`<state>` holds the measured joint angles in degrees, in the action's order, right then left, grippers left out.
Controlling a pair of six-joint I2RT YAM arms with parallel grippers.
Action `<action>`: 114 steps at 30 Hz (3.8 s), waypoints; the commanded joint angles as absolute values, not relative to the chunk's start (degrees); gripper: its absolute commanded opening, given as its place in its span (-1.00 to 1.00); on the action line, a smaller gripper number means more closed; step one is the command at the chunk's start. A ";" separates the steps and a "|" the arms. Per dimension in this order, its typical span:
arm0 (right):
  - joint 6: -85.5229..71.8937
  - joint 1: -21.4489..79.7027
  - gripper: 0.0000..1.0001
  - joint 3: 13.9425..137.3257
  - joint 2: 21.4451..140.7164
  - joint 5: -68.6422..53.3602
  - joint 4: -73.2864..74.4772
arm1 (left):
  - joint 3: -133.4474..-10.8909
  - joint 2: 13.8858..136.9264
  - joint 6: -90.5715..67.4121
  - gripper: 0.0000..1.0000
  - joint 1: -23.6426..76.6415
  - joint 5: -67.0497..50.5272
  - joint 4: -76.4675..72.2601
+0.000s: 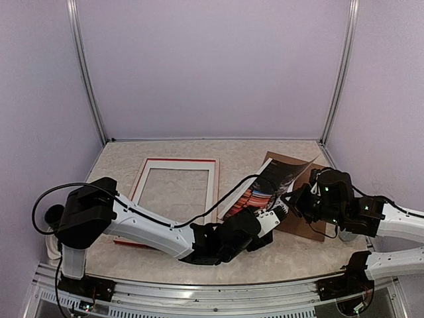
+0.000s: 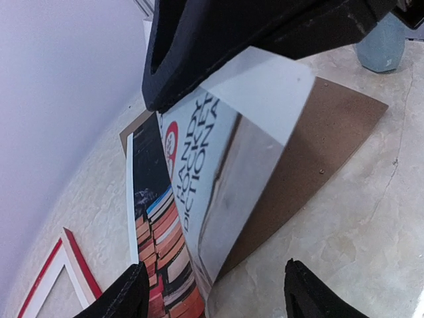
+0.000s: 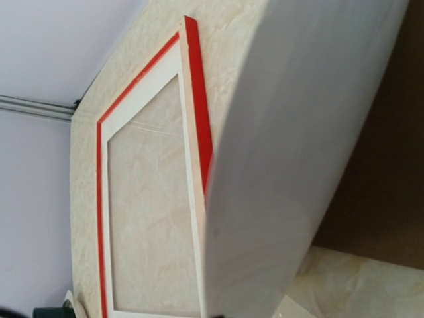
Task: Put the photo into the frame
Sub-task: Pass from the right arm to the left, then place the photo on the mat board.
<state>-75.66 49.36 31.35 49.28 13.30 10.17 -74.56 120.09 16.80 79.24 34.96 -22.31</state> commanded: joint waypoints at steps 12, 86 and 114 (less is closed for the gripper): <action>-75.05 49.04 -0.96 32.78 46.62 13.32 13.07 | -75.10 119.41 14.61 -0.23 77.37 27.51 -24.09; -67.44 49.04 0.98 34.12 45.09 18.93 12.90 | -59.93 89.85 -66.50 -1.00 63.57 56.63 14.08; -63.02 49.03 0.98 34.81 63.34 7.96 1.02 | -50.90 88.31 -106.50 -0.98 69.05 54.88 45.83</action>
<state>-64.10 49.36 34.33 62.59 9.34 3.29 -50.70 87.18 -101.47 68.36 55.48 40.66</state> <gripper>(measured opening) 0.992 0.006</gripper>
